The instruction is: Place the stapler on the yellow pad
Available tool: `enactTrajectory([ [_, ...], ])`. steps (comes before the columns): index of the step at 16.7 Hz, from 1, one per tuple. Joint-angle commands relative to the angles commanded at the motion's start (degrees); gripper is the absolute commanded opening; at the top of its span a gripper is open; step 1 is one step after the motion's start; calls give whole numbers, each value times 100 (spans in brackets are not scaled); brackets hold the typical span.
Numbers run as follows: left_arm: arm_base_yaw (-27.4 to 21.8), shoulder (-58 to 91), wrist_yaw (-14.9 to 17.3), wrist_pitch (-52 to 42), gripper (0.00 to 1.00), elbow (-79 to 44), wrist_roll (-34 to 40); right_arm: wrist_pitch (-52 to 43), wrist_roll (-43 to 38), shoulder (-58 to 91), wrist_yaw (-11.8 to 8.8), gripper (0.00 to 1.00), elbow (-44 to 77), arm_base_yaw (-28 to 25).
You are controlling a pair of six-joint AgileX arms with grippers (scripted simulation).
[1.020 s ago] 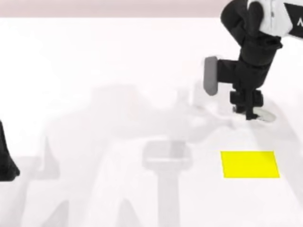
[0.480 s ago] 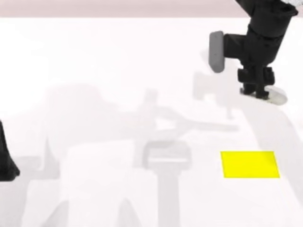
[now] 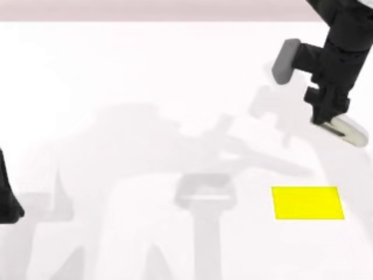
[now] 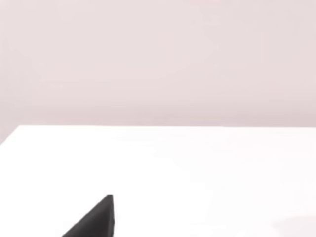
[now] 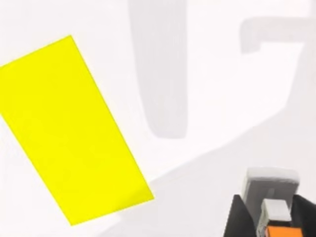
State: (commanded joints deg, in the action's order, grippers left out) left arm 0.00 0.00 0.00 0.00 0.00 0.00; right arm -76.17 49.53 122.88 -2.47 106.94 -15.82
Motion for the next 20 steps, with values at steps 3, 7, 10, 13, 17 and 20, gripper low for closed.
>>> enactTrajectory([
  [3, 0, 0, 0, 0, 100, 0, 0, 161, -1434, -240, -243, 0, -543, 403],
  [7, 0, 0, 0, 0, 100, 0, 0, 416, -4136, -673, -584, 0, -1470, 961],
  [10, 0, 0, 0, 0, 100, 0, 0, 611, -6459, -1048, -801, 0, -2220, 1292],
  [13, 0, 0, 0, 0, 100, 0, 0, 791, -8638, -1422, -967, 0, -2884, 1488],
  [17, 0, 0, 0, 0, 100, 0, 0, 1061, -11021, -1963, -1108, 0, -3544, 1545],
  [20, 0, 0, 0, 0, 100, 0, 0, 1294, -12493, -2394, -1169, 0, -3873, 1494],
])
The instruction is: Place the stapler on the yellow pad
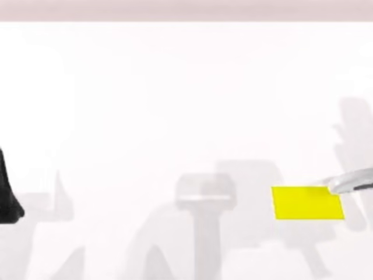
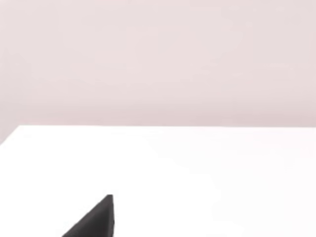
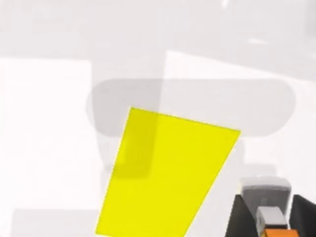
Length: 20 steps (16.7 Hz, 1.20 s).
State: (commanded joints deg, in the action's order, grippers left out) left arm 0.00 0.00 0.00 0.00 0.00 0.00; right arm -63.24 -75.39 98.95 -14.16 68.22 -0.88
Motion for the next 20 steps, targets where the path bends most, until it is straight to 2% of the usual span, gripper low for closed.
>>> enactTrajectory([
  [3, 0, 0, 0, 0, 100, 0, 0, 212, -1044, -375, -26, 0, -188, -95],
  [6, 0, 0, 0, 0, 100, 0, 0, 361, -1584, -629, -31, 0, -288, -170],
  [14, 0, 0, 0, 0, 100, 0, 0, 466, -1691, -606, -30, 0, -333, -197],
  [20, 0, 0, 0, 0, 100, 0, 0, 1978, -2242, -14, 12, 0, -1041, -712],
])
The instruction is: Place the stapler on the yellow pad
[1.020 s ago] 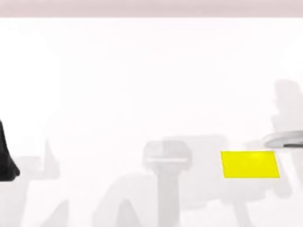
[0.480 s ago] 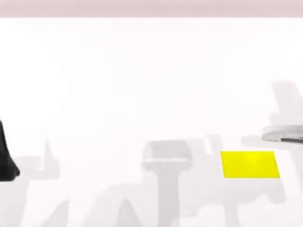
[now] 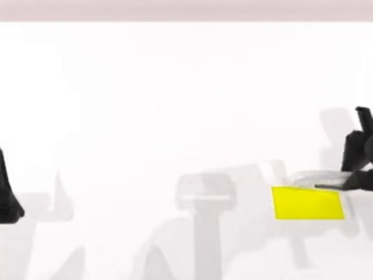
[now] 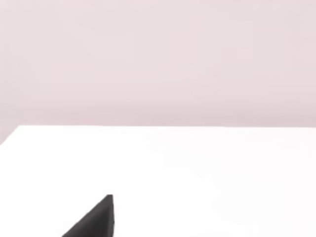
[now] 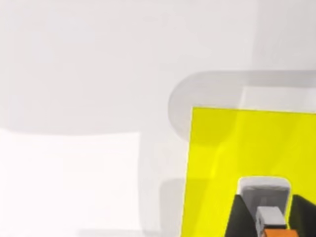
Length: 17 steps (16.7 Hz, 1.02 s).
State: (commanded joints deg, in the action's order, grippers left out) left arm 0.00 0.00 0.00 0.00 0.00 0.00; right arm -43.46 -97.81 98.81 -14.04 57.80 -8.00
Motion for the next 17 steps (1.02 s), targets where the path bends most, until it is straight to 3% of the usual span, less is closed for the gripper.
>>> enactTrajectory([
  [3, 0, 0, 0, 0, 100, 0, 0, 625, -239, 268, 23, 0, -335, -259],
  [8, 0, 0, 0, 0, 100, 0, 0, 736, -292, 320, 27, 0, -402, -313],
  [17, 0, 0, 0, 0, 100, 0, 0, 736, -292, 320, 27, 68, -402, -313],
])
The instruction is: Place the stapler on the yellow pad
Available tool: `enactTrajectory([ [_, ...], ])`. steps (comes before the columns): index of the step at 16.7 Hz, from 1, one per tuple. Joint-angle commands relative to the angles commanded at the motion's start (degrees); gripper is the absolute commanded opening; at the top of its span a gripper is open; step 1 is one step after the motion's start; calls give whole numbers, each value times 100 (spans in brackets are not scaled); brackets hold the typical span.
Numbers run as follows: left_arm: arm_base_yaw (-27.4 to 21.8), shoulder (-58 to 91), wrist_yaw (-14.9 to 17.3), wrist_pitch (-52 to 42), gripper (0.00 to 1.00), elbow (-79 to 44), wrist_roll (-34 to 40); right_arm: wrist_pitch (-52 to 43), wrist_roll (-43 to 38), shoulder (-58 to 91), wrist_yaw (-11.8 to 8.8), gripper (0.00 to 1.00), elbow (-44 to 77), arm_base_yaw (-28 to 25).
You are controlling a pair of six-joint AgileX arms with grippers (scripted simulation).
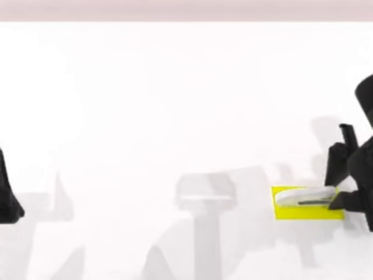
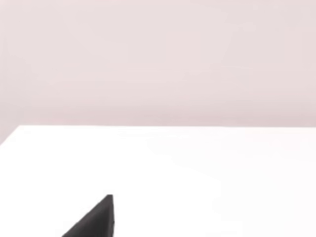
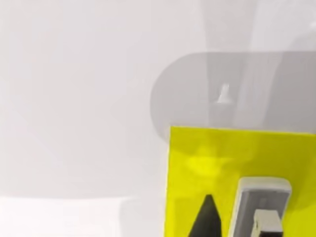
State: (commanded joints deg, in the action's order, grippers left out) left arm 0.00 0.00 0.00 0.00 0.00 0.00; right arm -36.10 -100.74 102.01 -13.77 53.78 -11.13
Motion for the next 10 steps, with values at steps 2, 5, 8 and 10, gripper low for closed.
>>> enactTrajectory([
  [2, 0, 0, 0, 0, 100, 0, 0, 0, 0, 0, 0, 83, 0, 0],
  [5, 0, 0, 0, 0, 100, 0, 0, 0, 0, 0, 0, 100, 0, 0],
  [8, 0, 0, 0, 0, 100, 0, 0, 0, 0, 0, 0, 100, 0, 0],
  [10, 0, 0, 0, 0, 100, 0, 0, 0, 0, 0, 0, 100, 0, 0],
])
